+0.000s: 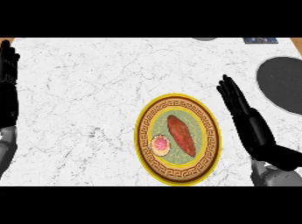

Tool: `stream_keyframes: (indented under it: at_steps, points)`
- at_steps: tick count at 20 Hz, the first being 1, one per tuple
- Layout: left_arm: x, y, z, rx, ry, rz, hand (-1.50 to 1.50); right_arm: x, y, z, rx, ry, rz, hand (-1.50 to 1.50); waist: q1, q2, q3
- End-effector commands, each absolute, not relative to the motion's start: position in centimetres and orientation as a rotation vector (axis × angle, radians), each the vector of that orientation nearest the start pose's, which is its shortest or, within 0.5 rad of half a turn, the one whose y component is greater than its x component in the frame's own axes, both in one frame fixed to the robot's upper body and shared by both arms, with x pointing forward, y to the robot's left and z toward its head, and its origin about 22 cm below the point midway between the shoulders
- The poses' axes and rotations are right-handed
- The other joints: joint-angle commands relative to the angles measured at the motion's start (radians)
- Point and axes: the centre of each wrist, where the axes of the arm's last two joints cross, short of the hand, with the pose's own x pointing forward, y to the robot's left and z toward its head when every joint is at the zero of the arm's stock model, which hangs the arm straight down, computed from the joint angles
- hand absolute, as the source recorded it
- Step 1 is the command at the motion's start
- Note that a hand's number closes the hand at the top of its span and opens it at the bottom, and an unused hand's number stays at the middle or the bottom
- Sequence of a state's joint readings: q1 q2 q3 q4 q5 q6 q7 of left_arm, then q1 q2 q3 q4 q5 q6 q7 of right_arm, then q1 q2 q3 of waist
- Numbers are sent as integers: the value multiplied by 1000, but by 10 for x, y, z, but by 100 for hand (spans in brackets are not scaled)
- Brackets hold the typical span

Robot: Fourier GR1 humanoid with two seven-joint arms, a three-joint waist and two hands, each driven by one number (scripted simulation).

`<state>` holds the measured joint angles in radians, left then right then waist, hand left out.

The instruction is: Pick the sweet potato from the plate and place it in the pan

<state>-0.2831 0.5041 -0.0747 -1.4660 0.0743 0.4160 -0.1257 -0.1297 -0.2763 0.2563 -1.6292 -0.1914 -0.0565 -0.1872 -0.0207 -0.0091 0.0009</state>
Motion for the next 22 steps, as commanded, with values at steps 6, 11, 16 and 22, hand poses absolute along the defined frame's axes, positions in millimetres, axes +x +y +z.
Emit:
stream_keyframes:
  at_steps: [6,11,16,22]
  points:
    - [304,258,62,183,-1677,-37,0,297,-151,108,918,-1856,616,150,125,39,2]
    - [297,265,51,82,-1546,26,0,331,-261,116,541,-1968,903,150,45,19,1]
    - [281,260,55,76,-1541,9,0,347,-335,116,350,-1945,1038,-150,59,18,2]
    - [282,278,59,70,-1534,23,0,381,-311,144,360,-1999,1280,-150,58,17,0]
